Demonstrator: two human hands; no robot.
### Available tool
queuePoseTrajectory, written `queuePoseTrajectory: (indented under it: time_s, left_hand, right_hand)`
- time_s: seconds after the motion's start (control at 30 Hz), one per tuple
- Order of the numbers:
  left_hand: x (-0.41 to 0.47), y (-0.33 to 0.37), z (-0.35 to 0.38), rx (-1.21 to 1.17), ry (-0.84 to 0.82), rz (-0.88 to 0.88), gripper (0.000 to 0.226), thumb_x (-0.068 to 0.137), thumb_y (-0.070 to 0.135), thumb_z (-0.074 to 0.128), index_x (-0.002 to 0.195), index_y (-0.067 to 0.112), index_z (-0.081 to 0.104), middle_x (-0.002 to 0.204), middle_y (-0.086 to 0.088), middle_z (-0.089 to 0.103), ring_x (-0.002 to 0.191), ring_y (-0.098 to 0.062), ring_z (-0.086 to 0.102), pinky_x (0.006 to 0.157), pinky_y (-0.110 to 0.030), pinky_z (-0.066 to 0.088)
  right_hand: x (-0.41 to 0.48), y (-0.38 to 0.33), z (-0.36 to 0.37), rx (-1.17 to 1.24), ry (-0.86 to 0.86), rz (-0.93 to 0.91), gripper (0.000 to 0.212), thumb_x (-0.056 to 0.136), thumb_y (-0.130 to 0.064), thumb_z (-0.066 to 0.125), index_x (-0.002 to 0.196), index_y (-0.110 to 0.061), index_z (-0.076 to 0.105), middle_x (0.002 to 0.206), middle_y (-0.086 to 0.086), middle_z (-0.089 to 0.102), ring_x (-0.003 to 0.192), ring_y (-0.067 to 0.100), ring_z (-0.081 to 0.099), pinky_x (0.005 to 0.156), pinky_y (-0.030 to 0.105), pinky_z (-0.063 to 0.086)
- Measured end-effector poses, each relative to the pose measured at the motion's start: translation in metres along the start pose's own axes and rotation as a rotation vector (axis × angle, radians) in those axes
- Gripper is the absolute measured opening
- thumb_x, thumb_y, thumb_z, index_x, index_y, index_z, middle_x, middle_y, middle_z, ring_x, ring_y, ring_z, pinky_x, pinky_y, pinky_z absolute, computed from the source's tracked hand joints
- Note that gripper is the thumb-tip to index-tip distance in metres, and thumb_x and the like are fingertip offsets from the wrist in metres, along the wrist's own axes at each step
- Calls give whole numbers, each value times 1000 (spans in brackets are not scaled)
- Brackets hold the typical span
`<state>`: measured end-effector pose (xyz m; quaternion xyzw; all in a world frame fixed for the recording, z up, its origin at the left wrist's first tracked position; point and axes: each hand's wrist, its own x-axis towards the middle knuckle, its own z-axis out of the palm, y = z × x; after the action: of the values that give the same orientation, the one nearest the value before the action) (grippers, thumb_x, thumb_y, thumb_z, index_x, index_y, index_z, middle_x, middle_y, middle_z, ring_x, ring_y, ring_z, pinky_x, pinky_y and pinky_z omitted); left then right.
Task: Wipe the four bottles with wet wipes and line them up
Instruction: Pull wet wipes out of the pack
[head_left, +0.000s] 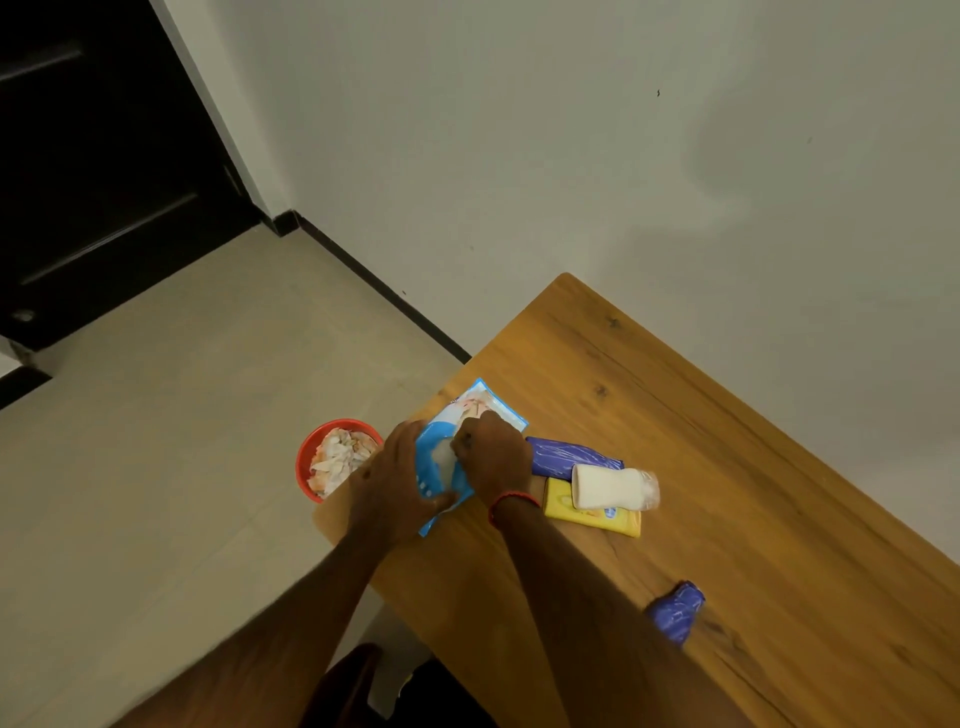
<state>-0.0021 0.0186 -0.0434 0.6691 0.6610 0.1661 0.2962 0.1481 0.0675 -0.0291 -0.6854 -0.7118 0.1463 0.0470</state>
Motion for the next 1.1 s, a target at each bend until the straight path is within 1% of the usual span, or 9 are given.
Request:
queuePoseTrajectory:
  time_s: [0.13, 0.27, 0.33, 0.47, 0.53, 0.67, 0.83, 0.97, 1.1]
  left_hand:
    - [1, 0, -4, -48, 8, -19, 106, 66, 69, 76, 148, 22, 29, 145, -1, 47, 131, -20, 47, 103, -46, 48]
    - [5, -5, -4, -48, -7, -40, 110, 62, 80, 64, 148, 24, 27, 146, 0, 45, 132, -20, 46, 101, -53, 49]
    - [6, -8, -2, -42, -23, -34, 112, 61, 82, 62, 149, 24, 26, 148, 0, 43, 133, -20, 44, 101, -54, 48]
    - [11, -13, -2, -45, -38, -10, 110, 60, 81, 62, 149, 25, 28, 146, 1, 43, 133, -19, 44, 102, -55, 47]
    - [12, -13, -4, -61, -35, -7, 109, 61, 77, 67, 148, 25, 29, 146, 1, 44, 132, -19, 45, 103, -54, 47]
    - [12, -9, -6, -59, -28, 6, 103, 66, 63, 79, 147, 22, 32, 145, -2, 45, 132, -21, 46, 106, -52, 45]
    - [9, -8, -8, -66, -19, -33, 105, 61, 78, 63, 146, 25, 33, 143, 0, 47, 130, -20, 47, 103, -57, 45]
    - [7, -10, -8, -52, -41, -26, 107, 59, 86, 55, 145, 26, 33, 143, 0, 47, 128, -22, 48, 101, -58, 45]
    - [6, -11, -7, -8, -46, -36, 109, 58, 95, 46, 144, 31, 31, 143, 2, 46, 126, -22, 50, 97, -58, 48]
  right_hand:
    - [0, 5, 2, 77, -54, 11, 25, 96, -42, 58, 111, -25, 67, 115, 2, 61, 96, 18, 61, 80, 34, 55]
    - [4, 4, 10, 69, -126, 17, 43, 87, -49, 67, 124, -27, 63, 127, 3, 57, 102, 21, 61, 85, 37, 55]
    - [7, 2, 15, 61, -139, 46, 44, 85, -51, 70, 121, -28, 65, 126, 3, 56, 100, 22, 62, 84, 40, 56]
    - [9, -2, 18, 26, -44, 49, 21, 91, -42, 64, 101, -25, 71, 108, 3, 61, 88, 21, 63, 77, 39, 57]
    - [9, -4, 19, -15, -10, 49, 19, 95, -38, 58, 94, -22, 69, 102, 4, 62, 82, 21, 63, 71, 39, 58]
    - [9, -4, 27, -27, -13, 10, 19, 98, -31, 52, 98, -17, 65, 108, 9, 61, 83, 24, 65, 68, 41, 59]
    - [3, -3, 23, 191, 25, 37, 27, 101, -34, 46, 93, -16, 64, 115, 8, 60, 79, 19, 65, 68, 37, 60]
    - [-10, 1, 18, 407, 88, 89, 15, 101, -26, 48, 90, -18, 56, 106, 1, 58, 84, 15, 59, 74, 38, 57]
    - [-20, 3, 10, 722, 133, 142, 12, 100, -27, 53, 107, -19, 58, 109, -5, 54, 100, 13, 56, 88, 42, 55]
